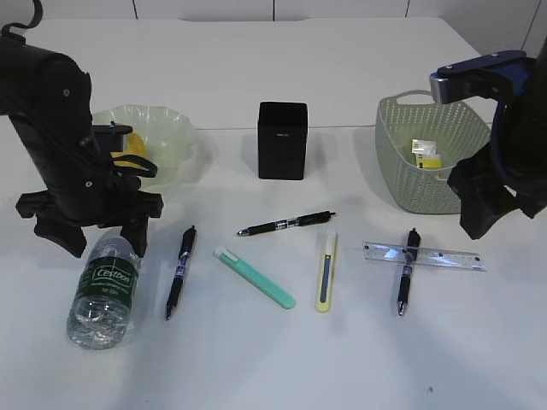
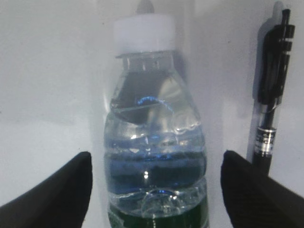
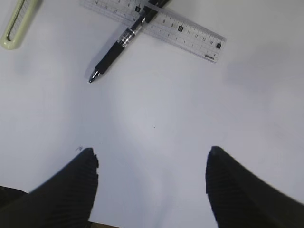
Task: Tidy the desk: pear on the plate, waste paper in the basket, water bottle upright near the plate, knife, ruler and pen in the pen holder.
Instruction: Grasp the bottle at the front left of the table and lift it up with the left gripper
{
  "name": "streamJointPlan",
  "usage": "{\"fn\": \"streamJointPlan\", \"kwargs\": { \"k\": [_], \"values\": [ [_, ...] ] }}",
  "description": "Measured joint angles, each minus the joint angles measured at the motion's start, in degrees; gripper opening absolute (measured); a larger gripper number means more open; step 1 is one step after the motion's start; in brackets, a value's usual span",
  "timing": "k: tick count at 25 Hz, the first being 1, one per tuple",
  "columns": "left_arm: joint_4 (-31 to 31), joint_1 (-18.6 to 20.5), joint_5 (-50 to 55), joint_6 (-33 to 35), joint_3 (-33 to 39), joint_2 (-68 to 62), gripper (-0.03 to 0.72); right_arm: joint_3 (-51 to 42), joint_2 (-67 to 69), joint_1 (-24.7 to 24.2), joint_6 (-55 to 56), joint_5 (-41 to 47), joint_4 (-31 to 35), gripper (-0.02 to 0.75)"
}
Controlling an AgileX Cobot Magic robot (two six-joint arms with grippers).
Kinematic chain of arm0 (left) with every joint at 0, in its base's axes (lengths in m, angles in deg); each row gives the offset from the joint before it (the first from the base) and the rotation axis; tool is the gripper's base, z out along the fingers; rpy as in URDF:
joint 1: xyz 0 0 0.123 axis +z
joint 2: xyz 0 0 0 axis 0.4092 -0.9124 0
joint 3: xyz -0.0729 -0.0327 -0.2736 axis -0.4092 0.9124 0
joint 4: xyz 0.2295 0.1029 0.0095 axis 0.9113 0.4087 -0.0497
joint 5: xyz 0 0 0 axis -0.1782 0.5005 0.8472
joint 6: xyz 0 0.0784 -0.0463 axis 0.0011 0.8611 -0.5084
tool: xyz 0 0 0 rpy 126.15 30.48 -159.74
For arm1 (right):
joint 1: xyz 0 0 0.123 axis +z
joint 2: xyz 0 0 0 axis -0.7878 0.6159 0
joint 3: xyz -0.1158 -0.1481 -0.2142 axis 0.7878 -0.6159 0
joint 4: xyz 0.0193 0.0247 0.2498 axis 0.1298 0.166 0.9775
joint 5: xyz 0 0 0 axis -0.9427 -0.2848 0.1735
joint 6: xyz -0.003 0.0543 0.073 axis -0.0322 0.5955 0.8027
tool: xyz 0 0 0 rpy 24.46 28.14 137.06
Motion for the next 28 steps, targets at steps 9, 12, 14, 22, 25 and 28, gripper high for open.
{"fn": "streamJointPlan", "kwargs": {
  "k": [9,12,14,22,25,28],
  "values": [
    [-0.1,0.0,-1.0,0.1,0.0,-2.8,0.594,0.0,0.0,0.0,0.0,0.0,-0.1,0.526],
    [-0.1,0.0,-1.8,0.1,0.0,-2.8,0.594,0.0,0.0,0.0,0.0,-0.1,-0.1,0.526],
    [-0.2,0.0,-2.1,0.1,0.0,-2.9,0.592,0.0,0.0,0.0,0.0,-0.1,-0.1,0.526],
    [-0.3,0.0,-2.4,0.1,0.0,-3.9,0.58,0.0,0.0,0.0,0.0,-0.1,-0.2,0.526],
    [-0.3,0.0,-2.8,0.1,0.0,-3.9,0.557,0.0,0.0,0.0,0.0,-0.1,-0.3,0.526],
    [-0.3,0.0,-2.8,0.1,0.0,-3.9,0.509,0.0,0.0,0.0,0.0,-0.2,-0.3,0.526]
  ]
}}
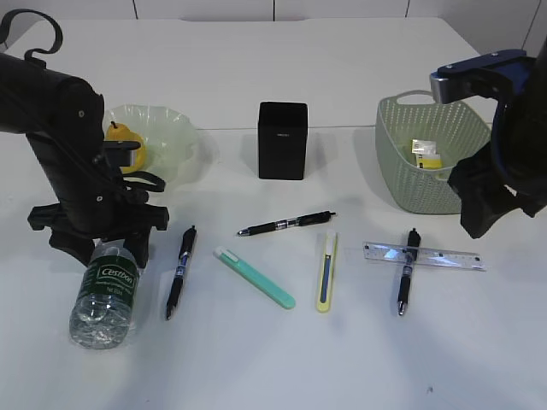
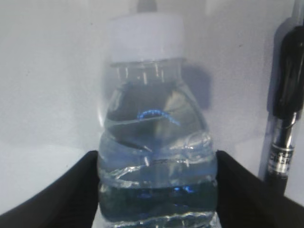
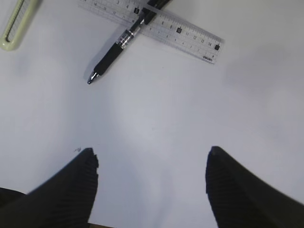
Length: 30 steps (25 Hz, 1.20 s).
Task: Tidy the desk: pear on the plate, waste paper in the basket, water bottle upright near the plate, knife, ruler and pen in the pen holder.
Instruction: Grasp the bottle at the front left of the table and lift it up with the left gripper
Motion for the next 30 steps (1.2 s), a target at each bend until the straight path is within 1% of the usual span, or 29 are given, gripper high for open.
{"fn": "streamJointPlan", "kwargs": {
  "k": [5,9,17,25,30],
  "values": [
    [-0.1,0.0,0.0,0.0,0.0,0.0,0.431,0.0,0.0,0.0,-0.1,0.0,0.0,0.526],
    [-0.1,0.0,0.0,0.0,-0.1,0.0,0.395,0.0,0.0,0.0,-0.1,-0.1,0.0,0.526],
    [3.1,0.0,-0.1,0.0,-0.1,0.0,0.393,0.0,0.0,0.0,-0.2,-0.1,0.0,0.524],
    [3.9,0.0,-1.5,0.0,-0.1,0.0,0.392,0.0,0.0,0.0,-0.2,-0.1,0.0,0.524],
    [7.3,0.0,-4.7,0.0,0.5,0.4,0.392,0.0,0.0,0.0,-0.2,-0.1,0.0,0.524]
  ]
}}
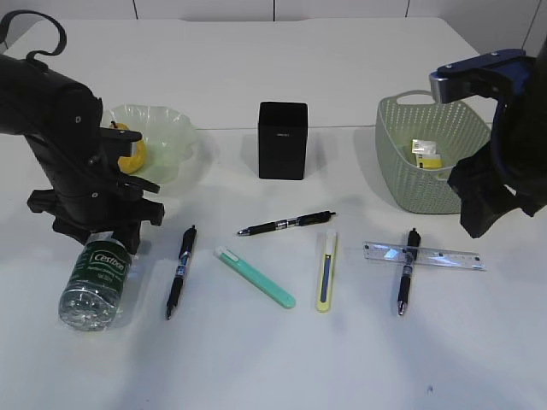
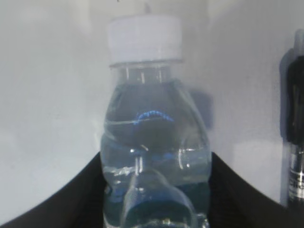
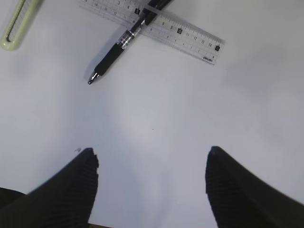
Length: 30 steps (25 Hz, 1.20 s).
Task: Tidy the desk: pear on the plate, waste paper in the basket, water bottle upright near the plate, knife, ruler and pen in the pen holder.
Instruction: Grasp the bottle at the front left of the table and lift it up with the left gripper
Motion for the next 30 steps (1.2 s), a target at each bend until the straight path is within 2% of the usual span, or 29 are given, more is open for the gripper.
{"fn": "streamJointPlan", "kwargs": {
  "k": [7,11,19,23,26,30],
  "values": [
    [4.6,0.0,-12.0,0.1,7.6,7.2,0.391,0.0,0.0,0.0,0.0,0.0,0.0,0.523],
    [5.8,0.9,-19.5,0.1,14.6,12.6,0.391,0.0,0.0,0.0,0.0,0.0,0.0,0.523],
    [6.8,8.7,-38.4,0.1,34.1,27.0,0.391,0.0,0.0,0.0,0.0,0.0,-0.1,0.524],
    [7.8,9.1,-48.1,0.1,41.0,32.3,0.391,0.0,0.0,0.0,0.0,0.0,-0.1,0.524],
    [8.8,9.1,-55.1,0.1,44.3,35.1,0.391,0.0,0.0,0.0,0.0,0.0,-0.1,0.524],
    [13.7,9.2,-60.9,0.1,46.3,37.6,0.391,0.0,0.0,0.0,0.0,0.0,-0.1,0.524]
  ]
}}
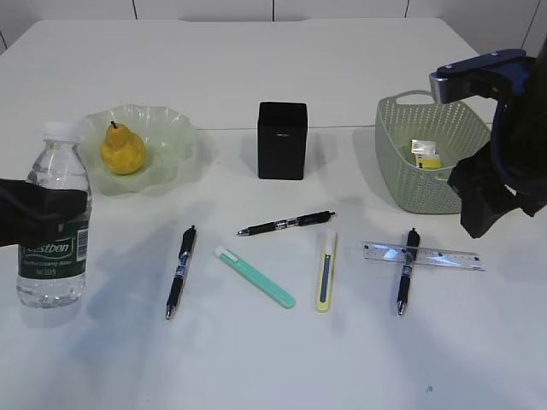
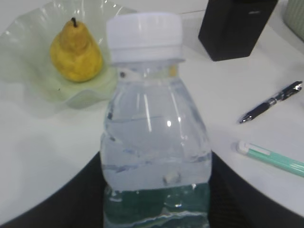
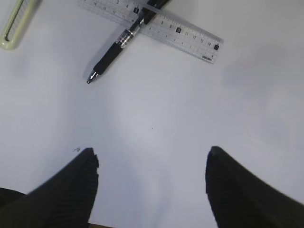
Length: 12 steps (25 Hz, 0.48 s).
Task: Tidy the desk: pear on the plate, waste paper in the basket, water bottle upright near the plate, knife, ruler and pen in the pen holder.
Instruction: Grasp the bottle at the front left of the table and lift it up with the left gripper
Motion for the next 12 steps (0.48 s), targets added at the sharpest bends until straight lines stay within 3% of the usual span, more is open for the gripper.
{"fn": "streamJointPlan", "kwargs": {
  "k": [8,12],
  "values": [
    [3.1,0.2,-6.2,0.0,0.0,0.2,0.391,0.0,0.0,0.0,1.3,0.0,0.0,0.523],
    [3.0,2.5,-12.5,0.1,0.0,0.2,0.391,0.0,0.0,0.0,2.0,0.0,0.0,0.523]
  ]
}}
